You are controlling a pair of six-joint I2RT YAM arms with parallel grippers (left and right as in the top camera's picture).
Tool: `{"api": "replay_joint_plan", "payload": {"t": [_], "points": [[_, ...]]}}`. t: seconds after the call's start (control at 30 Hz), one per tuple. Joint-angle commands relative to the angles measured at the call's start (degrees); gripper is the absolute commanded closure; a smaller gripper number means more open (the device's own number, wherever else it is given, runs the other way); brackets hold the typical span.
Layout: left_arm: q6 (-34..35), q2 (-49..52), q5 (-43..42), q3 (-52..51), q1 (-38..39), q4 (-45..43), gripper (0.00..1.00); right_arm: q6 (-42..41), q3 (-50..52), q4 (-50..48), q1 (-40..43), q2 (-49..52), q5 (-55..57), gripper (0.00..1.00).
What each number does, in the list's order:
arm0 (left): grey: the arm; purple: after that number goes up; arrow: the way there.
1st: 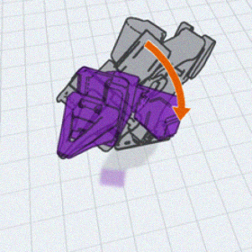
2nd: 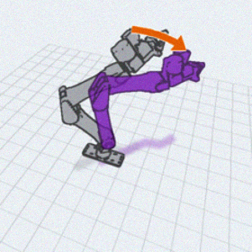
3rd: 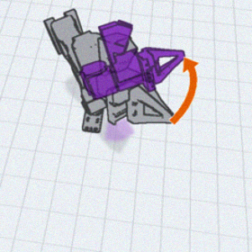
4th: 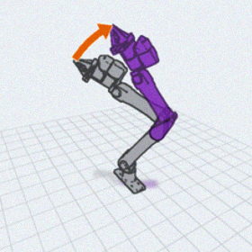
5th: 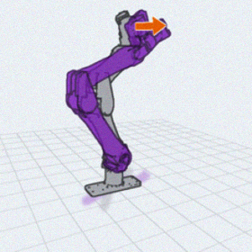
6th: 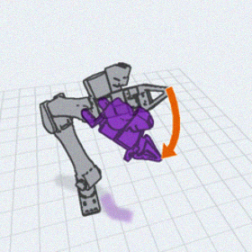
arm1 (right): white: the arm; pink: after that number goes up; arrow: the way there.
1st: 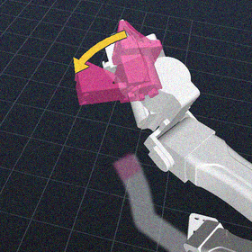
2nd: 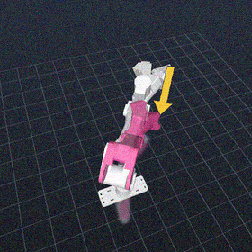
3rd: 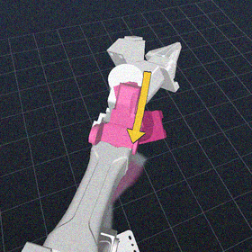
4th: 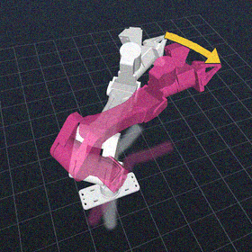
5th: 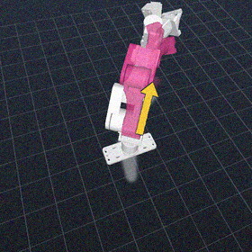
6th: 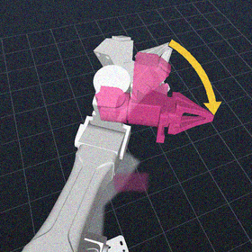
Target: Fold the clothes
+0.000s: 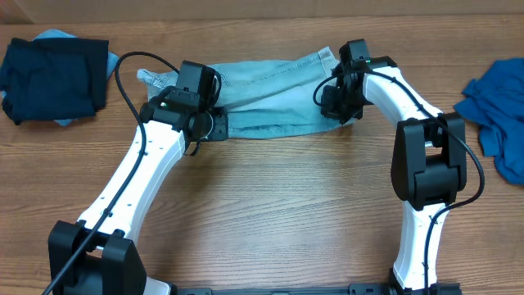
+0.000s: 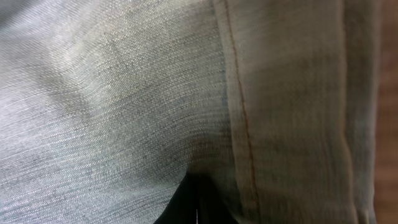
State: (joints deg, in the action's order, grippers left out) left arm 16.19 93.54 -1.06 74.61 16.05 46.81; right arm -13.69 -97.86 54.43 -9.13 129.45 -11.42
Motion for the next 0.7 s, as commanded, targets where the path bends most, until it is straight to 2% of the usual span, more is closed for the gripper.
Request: {"api": "replay_joint_plan", "payload": {"t": [0.0,0.27,0.4,0.53,0.6,0.67], "points": [[0.5,0.1,-0.5,-0.4,0.4,0.1,0.62,-2.3,3.4,5.8,0.7,2.8,5.8,0.96],[-1.0,-1.0,-0.2,-0.1,0.4,2.5,0.62,-3.1,3.4,15.5,0.6,-0.2,5.8,0.96],[-1.0,-4.2,0.0,0.5,0.4,2.9,0.61,-3.0,3.4,19.5,0.5,-5.9,5.8,0.96],[-1.0,-9.0,0.2,1.5,0.4,2.8,0.56,-1.2,3.4,19.0,0.5,-14.6,5.5,0.94],[-1.7,-10.9,0.4,1.7,0.4,2.6,0.53,0.7,3.4,16.3,0.5,-18.8,4.1,0.88],[-1.9,-12.4,1.6,1.7,0.4,2.6,0.52,3.1,3.4,11.8,0.5,-23.2,1.6,0.71]]}}
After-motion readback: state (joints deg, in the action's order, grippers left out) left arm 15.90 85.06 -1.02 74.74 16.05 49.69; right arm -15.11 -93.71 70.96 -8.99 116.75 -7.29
